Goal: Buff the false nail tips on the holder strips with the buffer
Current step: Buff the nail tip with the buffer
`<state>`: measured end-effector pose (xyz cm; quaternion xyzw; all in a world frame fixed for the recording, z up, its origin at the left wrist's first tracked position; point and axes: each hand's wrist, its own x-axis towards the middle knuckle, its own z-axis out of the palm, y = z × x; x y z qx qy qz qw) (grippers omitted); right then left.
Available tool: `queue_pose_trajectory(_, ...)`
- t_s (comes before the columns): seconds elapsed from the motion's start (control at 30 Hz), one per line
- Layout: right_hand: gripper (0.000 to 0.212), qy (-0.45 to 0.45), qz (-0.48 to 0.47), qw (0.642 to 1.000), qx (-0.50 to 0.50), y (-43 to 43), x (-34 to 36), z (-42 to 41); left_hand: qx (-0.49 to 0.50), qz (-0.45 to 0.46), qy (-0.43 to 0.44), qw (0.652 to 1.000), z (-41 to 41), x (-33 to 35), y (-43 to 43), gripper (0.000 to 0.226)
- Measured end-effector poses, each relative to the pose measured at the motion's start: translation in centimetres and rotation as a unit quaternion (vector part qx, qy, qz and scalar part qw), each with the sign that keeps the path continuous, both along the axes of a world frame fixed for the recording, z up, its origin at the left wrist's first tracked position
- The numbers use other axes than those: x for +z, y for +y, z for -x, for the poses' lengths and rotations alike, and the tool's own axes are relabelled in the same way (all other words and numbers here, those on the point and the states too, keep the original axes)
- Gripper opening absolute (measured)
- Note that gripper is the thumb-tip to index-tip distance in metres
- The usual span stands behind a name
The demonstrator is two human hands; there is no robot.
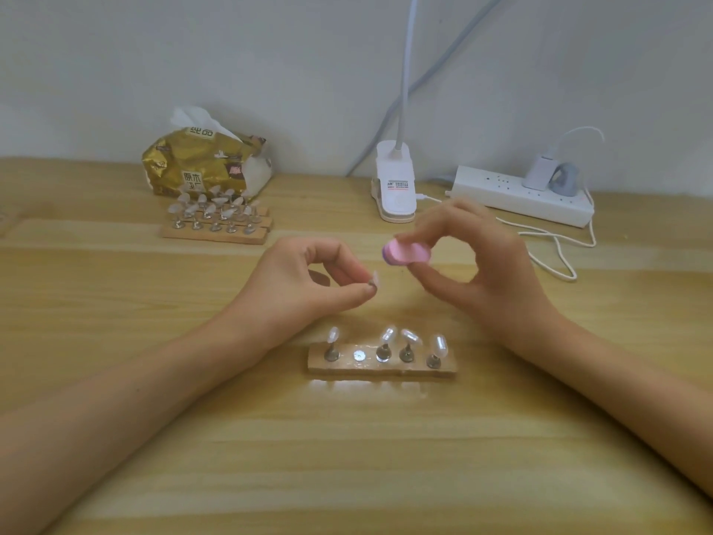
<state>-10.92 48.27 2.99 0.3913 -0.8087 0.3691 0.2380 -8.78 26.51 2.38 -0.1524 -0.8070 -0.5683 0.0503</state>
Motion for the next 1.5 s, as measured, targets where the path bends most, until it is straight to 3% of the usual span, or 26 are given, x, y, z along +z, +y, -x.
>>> queue_pose_trajectory(0.1, 0.024, 0.036, -0.054, 0.997, 0.034, -0.7, -0.6, -0.3, 0.006, -0.002, -0.004, 1.000, 0.1, 0.1, 0.1, 0.016)
queue_pose_trajectory(0.23, 0.025, 0.027, -0.007, 0.999, -0.028, 0.2, 0.0, 0.3, 0.002, 0.002, -0.003, 1.000, 0.1, 0.0, 0.0, 0.020)
queue_pose_trajectory(0.37, 0.025, 0.028, -0.058, 0.997, 0.030, -0.4, -0.4, 0.0, 0.007, -0.003, -0.009, 1.000, 0.3, 0.0, 0.0, 0.018)
queue_pose_trajectory(0.5, 0.024, 0.003, -0.002, 1.000, -0.017, 0.1, 0.0, 0.1, 0.002, 0.005, -0.004, 1.000, 0.1, 0.0, 0.1, 0.020)
queue_pose_trajectory(0.6, 0.022, 0.021, -0.046, 0.998, 0.036, -0.7, -0.4, -0.3, 0.008, -0.001, -0.010, 1.000, 0.2, 0.0, 0.0, 0.017)
queue_pose_trajectory(0.73, 0.025, 0.002, -0.003, 1.000, -0.025, 0.3, 0.0, 0.1, 0.016, -0.001, -0.014, 1.000, 0.2, -0.1, 0.0, 0.016)
queue_pose_trajectory(0.83, 0.023, 0.030, -0.024, 0.999, 0.020, -0.4, -0.4, -0.4, 0.008, -0.006, -0.019, 1.000, 0.2, 0.0, 0.0, 0.017)
queue_pose_trajectory(0.9, 0.022, 0.012, -0.044, 0.999, 0.020, -0.5, -0.7, -0.2, 0.013, -0.006, -0.019, 1.000, 0.3, 0.0, 0.0, 0.018)
queue_pose_trajectory(1.0, 0.024, -0.020, 0.008, 0.999, -0.028, 0.1, -0.2, 0.1, 0.022, -0.008, -0.018, 1.000, 0.3, 0.0, 0.1, 0.017)
queue_pose_trajectory(1.13, 0.024, 0.006, -0.023, 0.999, 0.030, -0.9, -0.5, -0.2, 0.022, -0.007, -0.015, 1.000, 0.3, 0.0, 0.0, 0.016)
queue_pose_trajectory(1.27, 0.024, -0.030, 0.018, 0.999, -0.024, 0.1, -0.2, 0.2, 0.018, -0.007, -0.014, 1.000, 0.1, 0.1, 0.1, 0.017)
queue_pose_trajectory(1.4, 0.026, -0.014, -0.028, 0.999, 0.039, -0.8, -0.6, -0.3, 0.014, -0.012, -0.014, 1.000, 0.2, 0.2, -0.1, 0.016)
queue_pose_trajectory(1.5, 0.022, -0.049, 0.001, 0.999, -0.009, 0.1, -0.2, 0.1, 0.011, -0.008, -0.014, 1.000, 0.1, 0.2, 0.0, 0.017)
